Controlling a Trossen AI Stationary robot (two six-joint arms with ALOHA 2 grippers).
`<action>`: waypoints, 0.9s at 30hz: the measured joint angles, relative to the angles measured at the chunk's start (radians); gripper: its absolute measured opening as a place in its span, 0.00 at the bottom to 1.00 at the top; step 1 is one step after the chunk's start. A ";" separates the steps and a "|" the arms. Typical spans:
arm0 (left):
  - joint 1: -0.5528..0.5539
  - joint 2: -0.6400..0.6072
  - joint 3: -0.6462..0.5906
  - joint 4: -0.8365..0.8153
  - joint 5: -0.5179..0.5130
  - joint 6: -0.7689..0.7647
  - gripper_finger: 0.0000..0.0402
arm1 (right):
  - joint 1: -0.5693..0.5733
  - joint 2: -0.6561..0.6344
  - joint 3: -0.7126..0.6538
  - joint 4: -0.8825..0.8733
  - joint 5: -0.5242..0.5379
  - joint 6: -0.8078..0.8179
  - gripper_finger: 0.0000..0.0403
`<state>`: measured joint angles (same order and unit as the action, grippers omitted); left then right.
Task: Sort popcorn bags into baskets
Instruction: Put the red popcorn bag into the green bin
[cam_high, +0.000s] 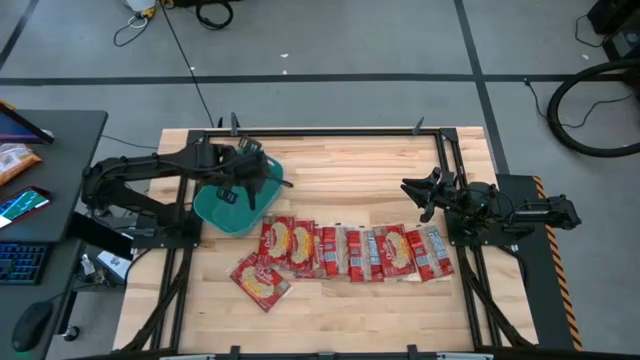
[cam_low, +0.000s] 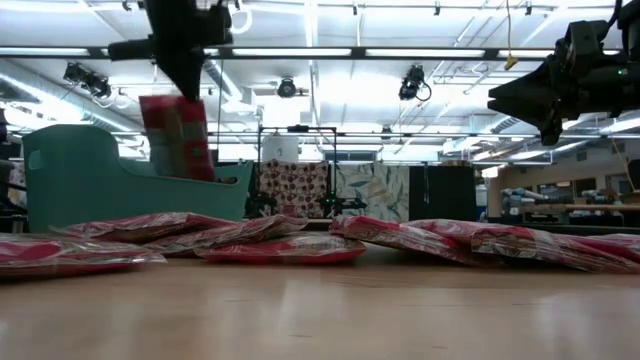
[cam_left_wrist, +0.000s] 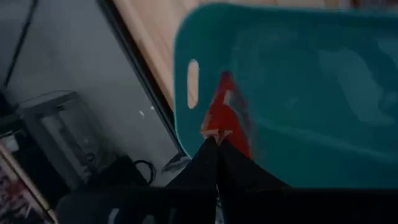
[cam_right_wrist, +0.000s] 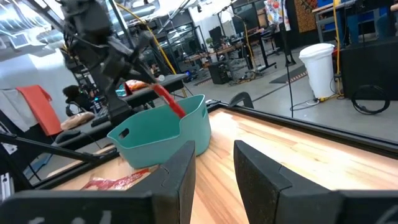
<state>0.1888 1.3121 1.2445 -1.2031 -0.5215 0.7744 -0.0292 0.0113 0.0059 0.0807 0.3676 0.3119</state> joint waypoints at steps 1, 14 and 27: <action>0.024 0.000 -0.011 0.004 0.021 0.029 0.00 | 0.000 0.000 0.000 0.000 0.000 0.000 0.29; 0.112 0.003 -0.092 0.229 0.108 0.303 0.00 | 0.000 0.000 0.000 0.000 0.000 0.000 0.29; 0.081 0.067 -0.092 -0.032 0.356 0.127 0.06 | 0.000 0.000 0.000 0.000 0.000 0.000 0.29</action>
<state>0.2700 1.3787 1.1522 -1.2352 -0.1650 0.9010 -0.0293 0.0111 0.0059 0.0811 0.3676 0.3120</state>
